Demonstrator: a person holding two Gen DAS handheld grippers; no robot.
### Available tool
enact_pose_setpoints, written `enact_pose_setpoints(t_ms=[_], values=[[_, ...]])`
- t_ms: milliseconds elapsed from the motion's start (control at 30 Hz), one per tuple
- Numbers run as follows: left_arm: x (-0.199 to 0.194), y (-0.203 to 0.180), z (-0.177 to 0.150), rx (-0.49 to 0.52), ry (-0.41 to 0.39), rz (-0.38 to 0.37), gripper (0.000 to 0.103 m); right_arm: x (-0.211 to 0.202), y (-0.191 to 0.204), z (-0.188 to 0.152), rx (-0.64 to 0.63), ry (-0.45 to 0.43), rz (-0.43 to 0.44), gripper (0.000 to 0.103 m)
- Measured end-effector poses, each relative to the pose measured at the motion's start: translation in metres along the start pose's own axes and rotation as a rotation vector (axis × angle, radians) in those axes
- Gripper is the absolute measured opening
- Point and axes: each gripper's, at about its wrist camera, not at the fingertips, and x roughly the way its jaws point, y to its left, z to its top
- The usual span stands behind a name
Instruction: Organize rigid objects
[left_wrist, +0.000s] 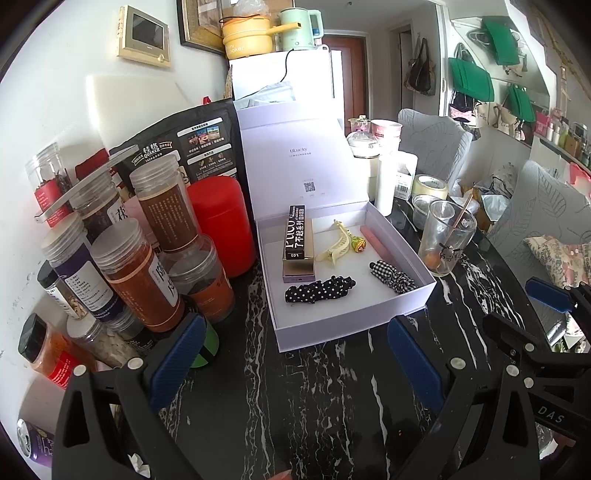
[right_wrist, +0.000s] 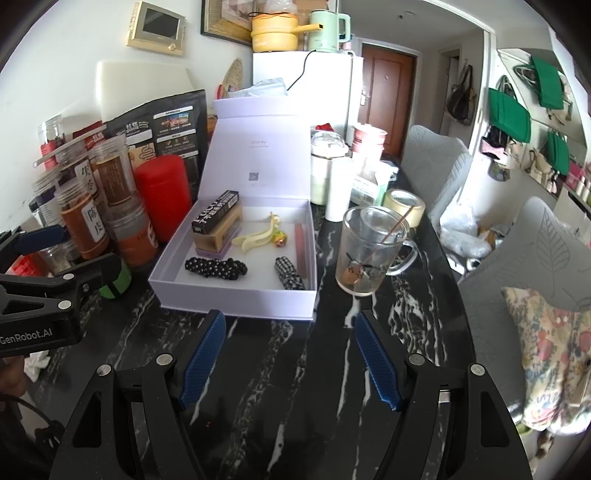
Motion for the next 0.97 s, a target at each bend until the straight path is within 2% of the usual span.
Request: enact_pose_setpoints(t_ms=[867,967], values=[[0.0088,-0.0071,-0.0026,0.028,0.036,0.002,0.101,0.0005,-0.0056,-0.0036,0.027,0.01,-0.013,0.073],[0.0105,-0.008,-0.0027,0.029,0.046,-0.016,0.101,0.0015,-0.0067,-0.0044,0.033,0.014,-0.016,0.074]])
